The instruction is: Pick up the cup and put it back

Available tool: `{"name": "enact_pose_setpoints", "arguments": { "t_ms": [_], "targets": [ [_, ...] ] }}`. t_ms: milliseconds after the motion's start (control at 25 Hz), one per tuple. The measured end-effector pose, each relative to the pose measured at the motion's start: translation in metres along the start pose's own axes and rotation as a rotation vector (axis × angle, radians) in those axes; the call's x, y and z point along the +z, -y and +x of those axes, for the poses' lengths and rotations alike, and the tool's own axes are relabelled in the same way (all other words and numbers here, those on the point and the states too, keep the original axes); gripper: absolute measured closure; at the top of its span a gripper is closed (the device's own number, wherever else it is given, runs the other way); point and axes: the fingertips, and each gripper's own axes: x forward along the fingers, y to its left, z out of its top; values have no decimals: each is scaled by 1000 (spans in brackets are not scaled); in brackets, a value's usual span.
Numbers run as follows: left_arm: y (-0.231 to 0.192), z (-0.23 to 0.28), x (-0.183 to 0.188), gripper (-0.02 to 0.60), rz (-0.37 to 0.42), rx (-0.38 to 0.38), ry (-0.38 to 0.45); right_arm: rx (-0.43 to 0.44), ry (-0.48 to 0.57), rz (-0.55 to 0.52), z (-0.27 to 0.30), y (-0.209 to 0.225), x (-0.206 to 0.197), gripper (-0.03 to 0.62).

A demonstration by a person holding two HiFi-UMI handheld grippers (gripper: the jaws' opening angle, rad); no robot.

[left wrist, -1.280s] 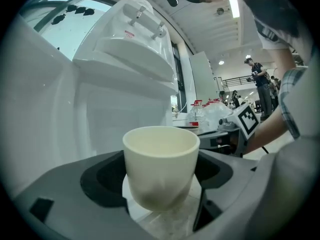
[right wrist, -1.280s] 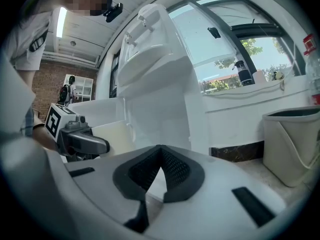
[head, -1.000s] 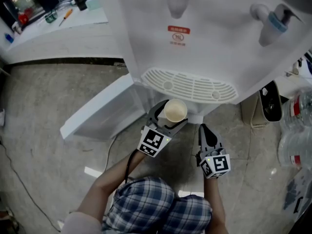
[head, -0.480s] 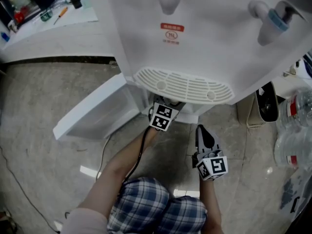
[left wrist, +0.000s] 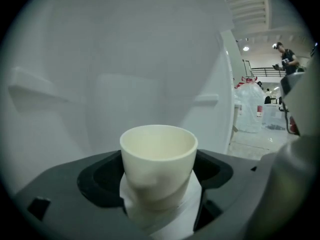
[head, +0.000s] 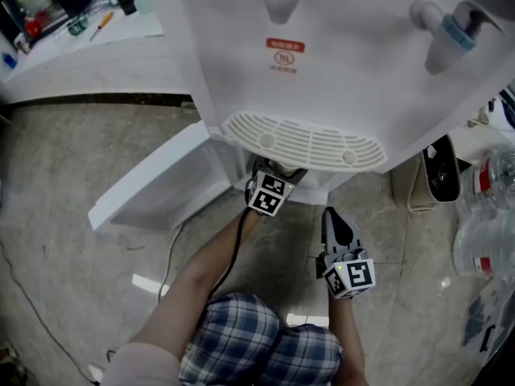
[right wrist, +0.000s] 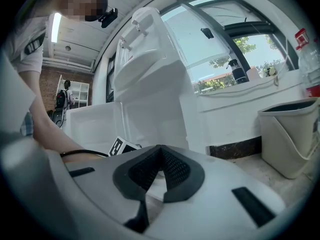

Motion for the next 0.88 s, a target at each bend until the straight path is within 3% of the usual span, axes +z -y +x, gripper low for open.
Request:
{"name": "enact_pose_setpoints", "arguments": {
  "t_ms": [400,640,880],
  "targets": [
    [3,-15,17,163,1,6,51,-1,6,-3,-2,-3,2,577],
    [11,-51,25,163,11,-12,86,-6,11,-8,-4,-3,6,577],
    [26,-99,48,166,-7,-72,62,-104,-3,97,-18,8,25,577]
  ]
}}
